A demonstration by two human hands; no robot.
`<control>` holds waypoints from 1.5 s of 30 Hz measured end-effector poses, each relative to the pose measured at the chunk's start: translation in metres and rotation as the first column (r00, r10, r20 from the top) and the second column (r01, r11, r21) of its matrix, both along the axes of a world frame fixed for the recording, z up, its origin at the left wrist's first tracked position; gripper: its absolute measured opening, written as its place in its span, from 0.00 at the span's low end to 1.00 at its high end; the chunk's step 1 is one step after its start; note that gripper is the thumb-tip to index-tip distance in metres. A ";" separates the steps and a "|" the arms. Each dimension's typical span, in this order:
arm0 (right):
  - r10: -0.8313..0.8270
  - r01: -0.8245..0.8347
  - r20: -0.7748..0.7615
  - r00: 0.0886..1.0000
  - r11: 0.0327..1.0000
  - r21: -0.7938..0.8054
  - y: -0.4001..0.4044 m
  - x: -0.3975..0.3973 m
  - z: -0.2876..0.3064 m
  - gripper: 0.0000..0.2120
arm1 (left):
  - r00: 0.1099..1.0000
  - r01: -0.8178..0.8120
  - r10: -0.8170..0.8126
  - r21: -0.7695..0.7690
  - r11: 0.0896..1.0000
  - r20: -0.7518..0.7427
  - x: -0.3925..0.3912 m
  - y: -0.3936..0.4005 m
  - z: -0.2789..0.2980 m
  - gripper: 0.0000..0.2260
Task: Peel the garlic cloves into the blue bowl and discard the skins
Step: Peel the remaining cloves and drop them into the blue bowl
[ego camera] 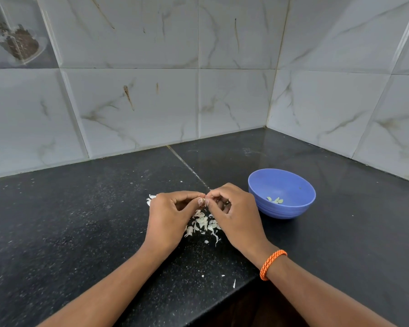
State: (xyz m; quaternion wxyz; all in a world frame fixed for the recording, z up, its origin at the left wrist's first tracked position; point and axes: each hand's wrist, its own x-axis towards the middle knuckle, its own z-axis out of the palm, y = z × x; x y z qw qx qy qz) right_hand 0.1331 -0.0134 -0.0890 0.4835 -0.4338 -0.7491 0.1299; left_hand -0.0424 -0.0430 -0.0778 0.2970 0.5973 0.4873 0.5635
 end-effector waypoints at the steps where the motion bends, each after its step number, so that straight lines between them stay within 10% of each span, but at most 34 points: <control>1: -0.013 0.013 0.025 1.000 1.000 0.016 0.000 -0.001 -0.001 0.02 | 1.000 -0.009 0.010 0.012 1.000 -0.020 0.000 0.000 0.000 0.05; 37: 0.030 -0.029 -0.002 1.000 0.997 0.067 -0.010 -0.008 0.007 0.05 | 0.977 0.022 -0.037 0.076 0.997 0.208 -0.001 0.001 0.003 0.10; 45: 0.163 -0.170 -0.165 0.973 0.985 -0.030 -0.013 -0.008 0.012 0.27 | 0.942 0.174 -0.166 -0.001 0.985 0.291 0.002 0.005 0.000 0.18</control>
